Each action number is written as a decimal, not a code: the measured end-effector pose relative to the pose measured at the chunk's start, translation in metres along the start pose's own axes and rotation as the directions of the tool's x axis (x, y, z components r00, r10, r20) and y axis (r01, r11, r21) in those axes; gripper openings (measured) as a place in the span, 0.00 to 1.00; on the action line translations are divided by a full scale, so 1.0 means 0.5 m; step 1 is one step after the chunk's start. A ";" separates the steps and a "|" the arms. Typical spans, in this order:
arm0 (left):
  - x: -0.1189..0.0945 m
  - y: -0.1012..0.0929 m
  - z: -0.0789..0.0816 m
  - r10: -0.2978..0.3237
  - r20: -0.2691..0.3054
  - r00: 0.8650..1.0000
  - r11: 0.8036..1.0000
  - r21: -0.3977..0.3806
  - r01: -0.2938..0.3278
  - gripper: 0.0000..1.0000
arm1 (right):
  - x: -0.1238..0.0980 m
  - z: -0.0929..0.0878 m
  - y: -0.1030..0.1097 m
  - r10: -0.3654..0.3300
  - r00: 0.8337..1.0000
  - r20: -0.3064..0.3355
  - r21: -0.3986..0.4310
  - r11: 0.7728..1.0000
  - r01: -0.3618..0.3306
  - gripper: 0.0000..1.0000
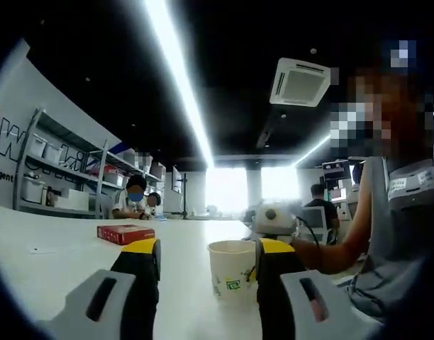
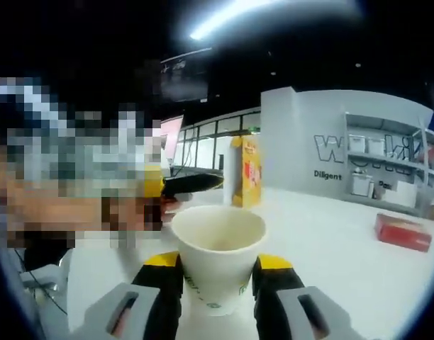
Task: Tear open the coffee pouch, take out the coffee, and pour the coffee from the pouch into the cup
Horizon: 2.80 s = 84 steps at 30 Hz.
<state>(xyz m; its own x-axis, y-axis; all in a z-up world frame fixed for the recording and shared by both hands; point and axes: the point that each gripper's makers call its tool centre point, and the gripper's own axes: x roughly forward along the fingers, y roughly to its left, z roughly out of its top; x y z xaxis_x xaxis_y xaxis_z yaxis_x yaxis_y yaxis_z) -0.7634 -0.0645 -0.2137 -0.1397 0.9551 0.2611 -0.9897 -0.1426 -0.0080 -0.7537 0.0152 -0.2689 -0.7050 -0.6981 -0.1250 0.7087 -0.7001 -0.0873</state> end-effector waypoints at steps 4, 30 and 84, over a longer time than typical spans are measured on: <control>-0.002 0.001 0.002 0.003 0.004 1.000 1.000 0.000 -0.003 0.56 | -0.030 0.034 -0.025 -0.001 1.000 0.021 -0.008 1.000 0.001 0.38; -0.002 0.005 0.000 0.009 -0.001 1.000 1.000 -0.004 -0.009 0.55 | -0.152 0.229 -0.363 -0.193 0.979 0.063 -0.103 0.975 0.199 0.37; 0.000 0.003 -0.012 0.006 -0.023 1.000 1.000 0.016 -0.006 0.54 | -0.147 -0.067 -0.936 -0.599 0.794 -0.104 0.050 0.795 0.605 0.35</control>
<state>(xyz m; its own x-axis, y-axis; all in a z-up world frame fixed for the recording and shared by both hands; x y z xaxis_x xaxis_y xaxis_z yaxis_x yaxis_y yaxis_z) -0.7651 -0.0630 -0.2194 -0.1464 0.9600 0.2388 -0.9883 -0.1523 0.0061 -1.0328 0.3992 -0.2521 -0.9815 -0.1200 -0.1494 0.1351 -0.9862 -0.0956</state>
